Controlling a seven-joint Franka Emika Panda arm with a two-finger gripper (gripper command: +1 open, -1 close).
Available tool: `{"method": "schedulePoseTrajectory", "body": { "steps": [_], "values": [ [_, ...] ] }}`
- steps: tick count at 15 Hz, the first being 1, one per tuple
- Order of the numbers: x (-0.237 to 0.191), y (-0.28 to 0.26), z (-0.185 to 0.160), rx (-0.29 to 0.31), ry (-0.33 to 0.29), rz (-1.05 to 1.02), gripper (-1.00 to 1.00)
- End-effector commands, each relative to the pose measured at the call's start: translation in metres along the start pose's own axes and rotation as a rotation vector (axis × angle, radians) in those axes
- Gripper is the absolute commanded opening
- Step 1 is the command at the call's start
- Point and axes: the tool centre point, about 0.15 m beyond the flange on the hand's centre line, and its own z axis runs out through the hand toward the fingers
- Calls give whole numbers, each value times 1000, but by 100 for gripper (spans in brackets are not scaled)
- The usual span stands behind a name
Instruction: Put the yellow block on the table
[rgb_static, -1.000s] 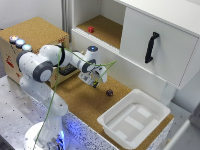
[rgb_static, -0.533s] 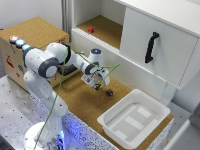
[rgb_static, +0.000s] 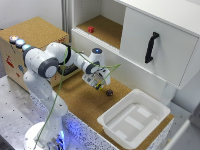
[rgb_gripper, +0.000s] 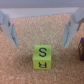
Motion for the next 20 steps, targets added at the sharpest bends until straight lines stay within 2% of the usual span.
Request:
{"method": "schedulePoseTrajectory", "body": {
  "steps": [1,5,11,14,15,16,17,19,20],
  "values": [
    [-15,-13,-55,19,19,17,100],
    [-24,-21,-82,58,62,35,100],
    [-33,-44,-124,63,104,-7,100],
    [-34,-59,-132,59,77,-38,100],
    [-33,-64,-135,75,64,-44,100],
    [-31,-70,-141,58,61,-47,100],
    [-28,-75,-143,65,43,-54,100],
    [-24,-85,-132,53,-32,-79,100],
    [-23,-87,-124,6,-59,-82,-100]
  ]
}}
